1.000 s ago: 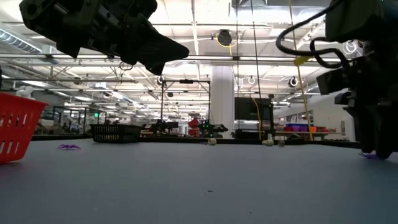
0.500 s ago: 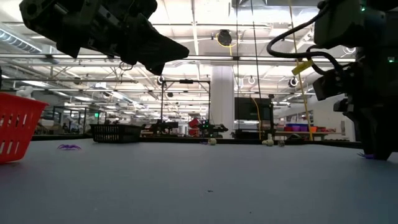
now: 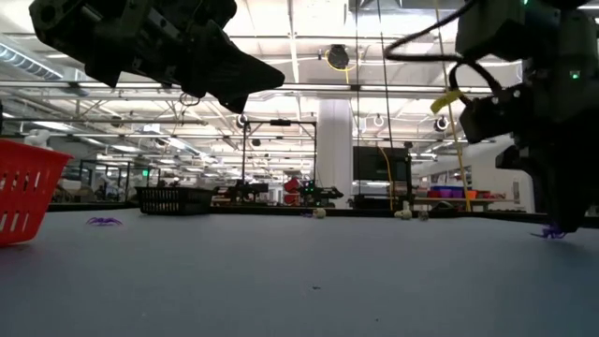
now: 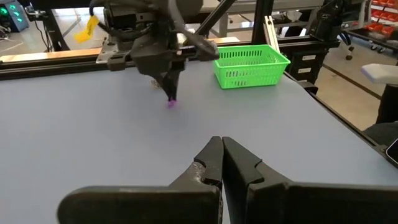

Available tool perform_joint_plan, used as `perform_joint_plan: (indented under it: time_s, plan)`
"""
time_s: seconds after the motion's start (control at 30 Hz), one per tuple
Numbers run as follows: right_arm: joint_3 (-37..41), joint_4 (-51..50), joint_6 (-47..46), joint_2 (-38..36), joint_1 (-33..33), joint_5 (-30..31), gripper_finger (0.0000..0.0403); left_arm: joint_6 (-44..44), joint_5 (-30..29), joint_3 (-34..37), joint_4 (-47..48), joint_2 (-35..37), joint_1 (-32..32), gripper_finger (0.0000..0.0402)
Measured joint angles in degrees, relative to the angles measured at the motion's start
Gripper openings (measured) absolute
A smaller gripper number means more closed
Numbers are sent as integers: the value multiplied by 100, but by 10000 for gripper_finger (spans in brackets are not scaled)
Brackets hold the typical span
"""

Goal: Sort Halloween decoration
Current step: Put the violet spider toy into the green bin

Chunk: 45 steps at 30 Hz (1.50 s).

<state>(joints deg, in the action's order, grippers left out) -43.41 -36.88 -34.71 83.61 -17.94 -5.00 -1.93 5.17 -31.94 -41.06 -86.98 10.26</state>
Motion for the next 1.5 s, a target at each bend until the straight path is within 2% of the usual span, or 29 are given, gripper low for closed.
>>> perform_joint_plan:
  time_s: [0.2,0.57,0.83,0.97,1.17,1.5]
  plan:
    - [-353,-38,-162,0,-259,-191,0,0,0,0,0,0,0,2]
    - [-947,-323,-1075,-4,-1037,-479,0,2,2,0,11,0,0,2]
    - [-1770,-1168,-1990,-10,-1703,-595,0,1,2,0,11,0,0,2]
    - [-2097,-1336,-2787,-20,-2114,-893,0,0,1,0,10,0,0,2]
    - [-1876,-1496,-3686,-19,-2690,-1018,0,1,44,0,7,0,0,2]
    - [-726,-643,-3430,-13,-2794,-872,0,4,69,0,2,0,2,2]
